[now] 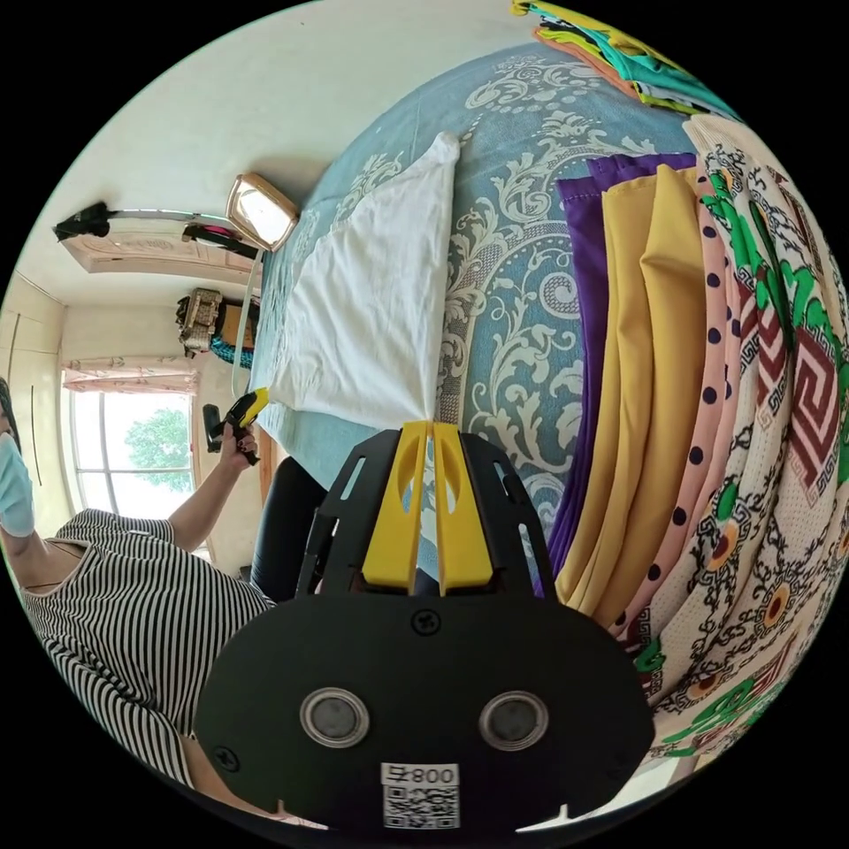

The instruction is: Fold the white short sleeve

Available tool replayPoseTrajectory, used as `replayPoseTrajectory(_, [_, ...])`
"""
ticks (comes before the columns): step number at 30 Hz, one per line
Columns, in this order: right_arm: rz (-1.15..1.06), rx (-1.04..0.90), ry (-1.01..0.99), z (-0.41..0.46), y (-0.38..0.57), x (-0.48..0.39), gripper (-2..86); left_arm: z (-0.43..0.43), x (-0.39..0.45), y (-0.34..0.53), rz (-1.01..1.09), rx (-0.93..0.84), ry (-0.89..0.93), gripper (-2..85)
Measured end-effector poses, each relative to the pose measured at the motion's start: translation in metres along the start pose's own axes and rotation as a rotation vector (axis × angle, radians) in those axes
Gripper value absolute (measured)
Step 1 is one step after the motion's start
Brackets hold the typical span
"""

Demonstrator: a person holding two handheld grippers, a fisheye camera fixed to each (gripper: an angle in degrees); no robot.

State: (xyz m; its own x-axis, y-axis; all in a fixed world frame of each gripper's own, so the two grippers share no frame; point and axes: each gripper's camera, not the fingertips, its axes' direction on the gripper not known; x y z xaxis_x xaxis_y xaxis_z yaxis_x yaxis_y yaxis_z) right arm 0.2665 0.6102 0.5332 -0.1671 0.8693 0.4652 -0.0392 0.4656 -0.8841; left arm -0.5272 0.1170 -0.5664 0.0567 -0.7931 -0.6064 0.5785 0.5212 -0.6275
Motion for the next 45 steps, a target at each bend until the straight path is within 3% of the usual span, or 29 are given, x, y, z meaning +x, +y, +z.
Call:
replayPoseTrajectory(6, [0.014,0.005,-0.022,-0.001,-0.004,0.002,0.7,0.044,0.039,0.017,0.074,-0.143,-0.106,3.3])
replayPoseTrajectory(15, [-0.056,-0.018,0.058,-0.011,-0.013,-0.017,0.8,0.097,0.103,0.045,0.127,-0.201,-0.185,1.3])
replayPoseTrajectory(22, [-0.013,-0.015,0.036,-0.002,-0.019,-0.012,0.7,0.116,0.161,0.076,0.112,-0.070,-0.223,3.1])
replayPoseTrajectory(25, [0.000,-0.003,0.015,-0.006,-0.023,-0.015,0.8,0.146,0.226,0.093,0.272,-0.076,-0.166,4.3])
replayPoseTrajectory(30, [-0.024,0.020,0.010,-0.016,-0.031,-0.031,0.8,0.279,0.391,0.146,0.708,-0.311,0.023,7.3])
replayPoseTrajectory(38, [-0.100,0.090,-0.088,-0.040,-0.048,-0.062,0.7,0.421,0.575,0.228,1.239,-0.362,-0.142,8.3])
replayPoseTrajectory(40, [-0.120,0.090,-0.110,-0.039,-0.054,-0.068,0.7,0.440,0.591,0.238,1.270,-0.336,-0.262,5.0])
replayPoseTrajectory(45, [-0.147,0.141,-0.104,-0.047,-0.072,-0.076,0.7,0.443,0.596,0.221,1.054,-0.286,-0.232,2.4])
